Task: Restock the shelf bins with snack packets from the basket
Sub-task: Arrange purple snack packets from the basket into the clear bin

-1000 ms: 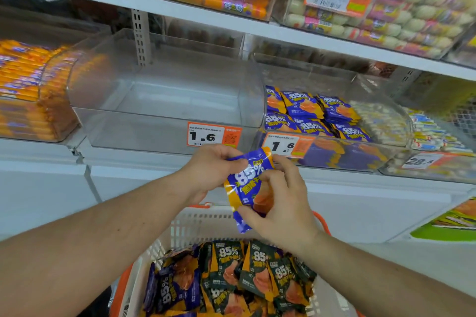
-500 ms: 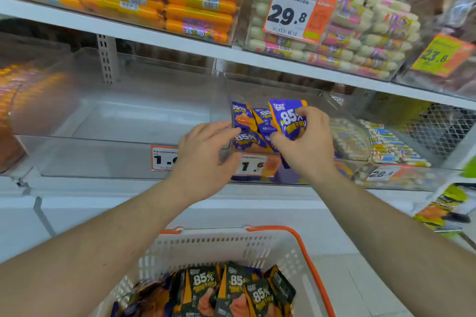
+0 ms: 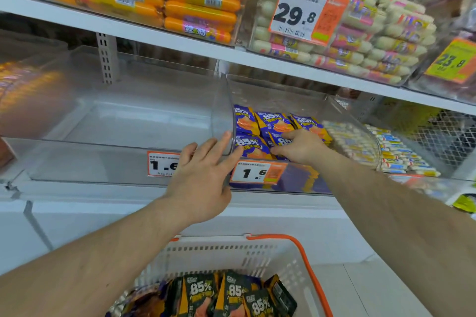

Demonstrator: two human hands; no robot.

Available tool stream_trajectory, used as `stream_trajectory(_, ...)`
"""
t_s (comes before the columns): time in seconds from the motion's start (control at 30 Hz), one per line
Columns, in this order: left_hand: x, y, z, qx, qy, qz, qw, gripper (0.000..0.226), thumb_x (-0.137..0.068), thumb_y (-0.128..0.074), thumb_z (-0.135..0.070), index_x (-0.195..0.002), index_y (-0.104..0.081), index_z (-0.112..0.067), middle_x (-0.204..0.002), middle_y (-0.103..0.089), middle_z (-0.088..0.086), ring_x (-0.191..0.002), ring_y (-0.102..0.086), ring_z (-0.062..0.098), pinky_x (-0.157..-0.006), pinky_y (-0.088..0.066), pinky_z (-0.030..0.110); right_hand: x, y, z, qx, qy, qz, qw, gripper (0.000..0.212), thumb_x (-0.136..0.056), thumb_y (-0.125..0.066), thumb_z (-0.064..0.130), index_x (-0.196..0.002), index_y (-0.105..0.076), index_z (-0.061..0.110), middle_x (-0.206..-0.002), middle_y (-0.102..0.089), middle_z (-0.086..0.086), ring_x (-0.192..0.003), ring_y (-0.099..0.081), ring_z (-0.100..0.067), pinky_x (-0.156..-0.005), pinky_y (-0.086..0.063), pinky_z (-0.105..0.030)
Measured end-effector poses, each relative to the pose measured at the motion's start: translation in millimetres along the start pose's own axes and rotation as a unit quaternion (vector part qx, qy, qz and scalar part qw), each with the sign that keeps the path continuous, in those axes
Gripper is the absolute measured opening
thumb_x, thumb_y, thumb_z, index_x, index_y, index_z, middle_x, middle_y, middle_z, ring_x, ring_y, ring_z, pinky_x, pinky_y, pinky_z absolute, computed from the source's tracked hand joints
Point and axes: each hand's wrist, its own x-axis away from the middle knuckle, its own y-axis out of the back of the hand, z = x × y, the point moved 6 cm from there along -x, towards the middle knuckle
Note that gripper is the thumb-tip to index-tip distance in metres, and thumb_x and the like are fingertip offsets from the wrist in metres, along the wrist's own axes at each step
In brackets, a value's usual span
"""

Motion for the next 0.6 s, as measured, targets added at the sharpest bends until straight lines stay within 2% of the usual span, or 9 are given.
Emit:
stream_trajectory(0.03,-0.4,2.4,-1.7,-0.01,-0.004,-0.004,1.0,0.08,-0.067,-0.061,-0.039,-0.144,-0.044,-0.024,-0.155,-0.034,0.012,-0.131,-0.045,0.031,-0.106,-0.016,0.044,0.4,-2.2,0.5,0.009,-0.002,0.013,1.0,0.071,-0.082,-0.069,0.051,-0.142,-0.051,0.018,-0.15,-0.046,-0.001,-0.136,-0.043,-0.023,-0.104,-0.038,-0.033)
stream_trajectory(0.13,-0.1,-1.0,-4.7,-0.022,-0.01,0.014,1.0,0.082,-0.088,-0.054,-0.041,-0.155,-0.008,-0.032,-0.164,0.004,0.004,-0.145,-0.013,0.024,-0.114,0.002,0.044,2.0,-5.7,0.0,0.002,-0.017,0.042,0.999,0.071,-0.081,-0.069,0.054,-0.141,-0.052,0.019,-0.149,-0.047,0.001,-0.135,-0.044,-0.022,-0.103,-0.039,-0.033)
stream_trajectory(0.17,0.3,-0.6,-4.5,-0.025,-0.004,0.026,0.999,0.083,-0.09,-0.052,-0.042,-0.155,-0.001,-0.033,-0.163,0.011,0.001,-0.146,-0.007,0.022,-0.115,0.005,0.043,2.6,-6.2,0.1,-0.002,-0.018,0.048,0.999,0.07,-0.081,-0.068,0.055,-0.14,-0.054,0.019,-0.148,-0.048,0.001,-0.135,-0.044,-0.022,-0.103,-0.04,-0.034)
stream_trajectory(0.33,1.8,0.3,-3.9,-0.02,-0.005,0.026,0.999,0.085,-0.09,-0.052,-0.042,-0.155,0.0,-0.034,-0.164,0.011,0.001,-0.146,-0.008,0.022,-0.116,0.005,0.044,1.5,-8.9,-1.4,0.013,-0.02,0.049,0.999,0.056,-0.081,-0.067,0.041,-0.133,-0.06,0.021,-0.145,-0.051,0.004,-0.132,-0.047,-0.022,-0.098,-0.044,-0.034)
stream_trajectory(0.47,3.0,3.0,-4.8,-0.009,-0.018,0.002,1.0,0.084,-0.084,-0.055,-0.041,-0.156,-0.011,-0.031,-0.164,-0.002,0.004,-0.145,-0.017,0.026,-0.113,0.005,0.043,2.8,-8.6,-3.0,0.025,-0.021,0.033,0.999,0.04,-0.08,-0.064,0.026,-0.116,-0.068,0.01,-0.128,-0.063,-0.007,-0.119,-0.056,-0.026,-0.097,-0.051,-0.042)
stream_trajectory(0.53,2.4,-0.4,-2.2,-0.012,-0.004,0.026,1.0,0.085,-0.089,-0.052,-0.043,-0.155,0.0,-0.033,-0.164,0.011,0.001,-0.148,-0.003,0.024,-0.115,0.009,0.043,3.4,-8.8,-3.3,0.011,-0.023,0.03,0.999,0.037,-0.081,-0.064,0.024,-0.115,-0.069,0.01,-0.125,-0.065,-0.007,-0.116,-0.057,-0.026,-0.097,-0.051,-0.042)
stream_trajectory(0.6,2.1,-0.9,-2.0,-0.001,0.0,0.034,0.999,0.084,-0.09,-0.052,-0.042,-0.155,0.001,-0.034,-0.163,0.015,0.0,-0.149,0.005,0.023,-0.117,0.009,0.044,3.6,-8.6,-4.8,0.0,-0.029,0.024,0.999,0.036,-0.08,-0.065,0.024,-0.114,-0.069,0.011,-0.124,-0.066,-0.006,-0.114,-0.058,-0.026,-0.096,-0.051,-0.043)
